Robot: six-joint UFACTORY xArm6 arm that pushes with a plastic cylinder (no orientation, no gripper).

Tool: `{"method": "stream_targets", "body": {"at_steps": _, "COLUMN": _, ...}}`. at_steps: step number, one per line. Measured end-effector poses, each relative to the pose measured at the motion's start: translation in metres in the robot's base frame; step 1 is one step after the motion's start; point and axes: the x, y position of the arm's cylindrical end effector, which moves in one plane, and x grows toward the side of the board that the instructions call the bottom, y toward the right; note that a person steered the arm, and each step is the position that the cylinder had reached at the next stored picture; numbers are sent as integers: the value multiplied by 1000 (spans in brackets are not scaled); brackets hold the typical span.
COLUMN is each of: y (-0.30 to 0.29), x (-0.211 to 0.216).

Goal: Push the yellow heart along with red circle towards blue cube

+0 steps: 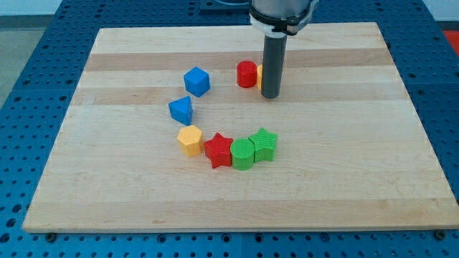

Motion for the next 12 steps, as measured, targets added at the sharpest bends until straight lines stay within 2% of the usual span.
{"method": "stream_targets", "body": {"at_steps": 2, "y": 3, "x": 25}}
{"method": "stream_targets", "body": {"at_steps": 6, "y": 44, "x": 5}}
{"method": "stream_targets", "body": {"at_steps": 7, "y": 45, "x": -15}}
{"method": "stream_targets", "body": {"at_steps": 8, "y": 39, "x": -25}}
{"method": "stream_targets", "body": {"at_steps": 12, "y": 4, "x": -22}}
